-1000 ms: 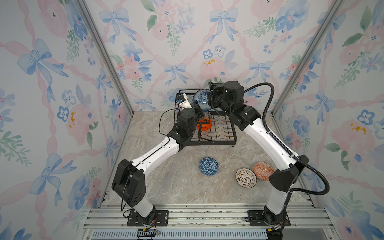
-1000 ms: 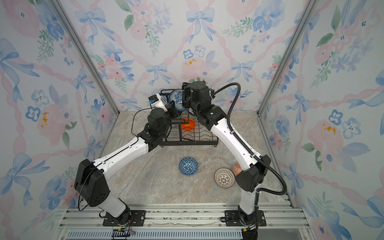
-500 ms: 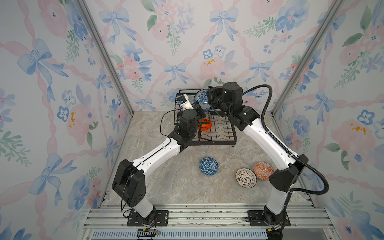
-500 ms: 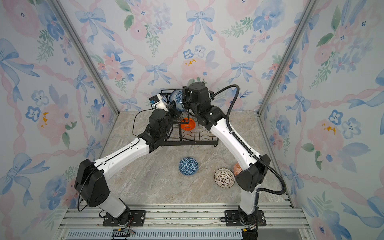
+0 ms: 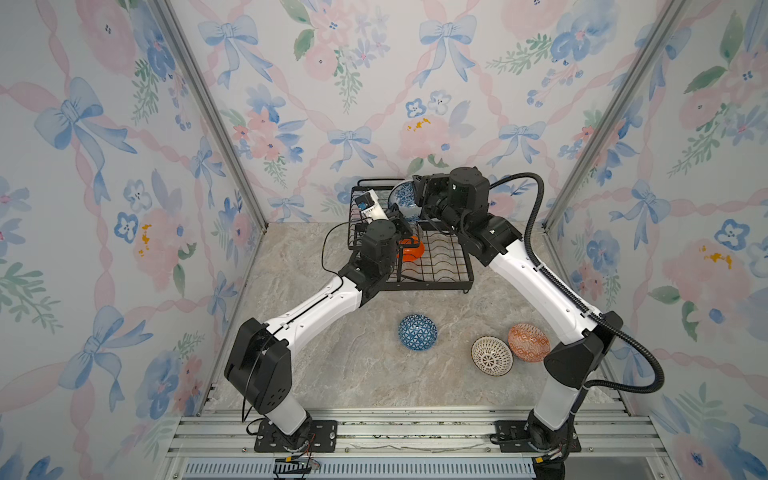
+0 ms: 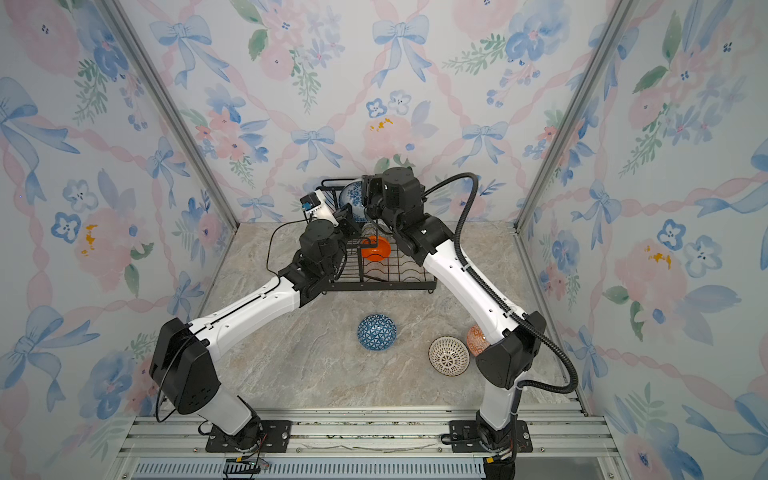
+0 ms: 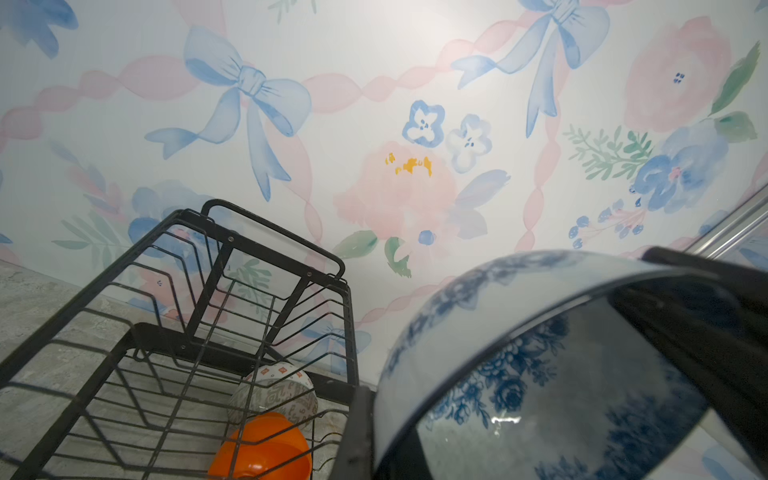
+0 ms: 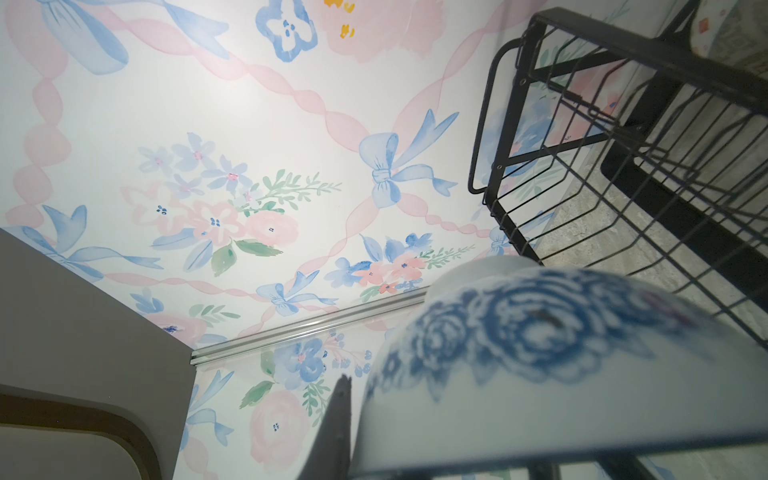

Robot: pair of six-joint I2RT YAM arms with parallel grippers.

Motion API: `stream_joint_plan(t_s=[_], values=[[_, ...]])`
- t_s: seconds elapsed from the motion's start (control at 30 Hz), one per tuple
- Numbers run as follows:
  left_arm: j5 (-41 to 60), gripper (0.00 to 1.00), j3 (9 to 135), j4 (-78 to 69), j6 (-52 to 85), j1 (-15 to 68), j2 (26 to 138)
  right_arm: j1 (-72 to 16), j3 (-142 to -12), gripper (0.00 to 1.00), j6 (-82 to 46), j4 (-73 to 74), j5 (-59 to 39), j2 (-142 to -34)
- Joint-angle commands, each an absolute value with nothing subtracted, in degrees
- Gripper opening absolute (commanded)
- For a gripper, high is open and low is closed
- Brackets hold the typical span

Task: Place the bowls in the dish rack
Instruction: 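Hold the blue floral bowl over the rack while the right gripper grips its rim, then carry the blue floral bowl over the rack with the right gripper while the left releases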

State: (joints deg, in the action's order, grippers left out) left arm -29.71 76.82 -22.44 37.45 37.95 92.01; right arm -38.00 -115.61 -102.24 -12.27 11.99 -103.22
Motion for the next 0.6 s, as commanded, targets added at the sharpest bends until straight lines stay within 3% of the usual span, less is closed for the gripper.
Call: stream_joint_plan(t_s=[0.0, 0.1, 0.27, 0.5, 0.57], values=[[-30.1, 0.0, 78.5, -27.1, 36.4, 37.9, 90.9, -36.6, -111.7, 0.0, -96.3, -12.6, 14.9, -100.6], [-29.3, 0.03, 79.2, -27.0, 36.1, 37.9, 91.4, -36.6, -108.3, 0.0, -95.2, -10.4, 15.1, -99.2], [-28.7, 0.22, 79.6, -27.0, 35.9, 37.8, 91.7, -35.9, -104.7, 0.0, -93.7, -7.5, 15.1, -97.5], [-26.8, 0.31, 79.1, -25.8, 36.9, 38.1, 91.4, -33.8, -100.7, 0.0, -93.3, -2.8, 13.3, -96.7], [-26.7, 0.38, 77.8, -25.0, 37.5, 38.5, 90.1, -33.0, -99.6, 0.0, -93.0, -1.5, 13.0, -96.8]])
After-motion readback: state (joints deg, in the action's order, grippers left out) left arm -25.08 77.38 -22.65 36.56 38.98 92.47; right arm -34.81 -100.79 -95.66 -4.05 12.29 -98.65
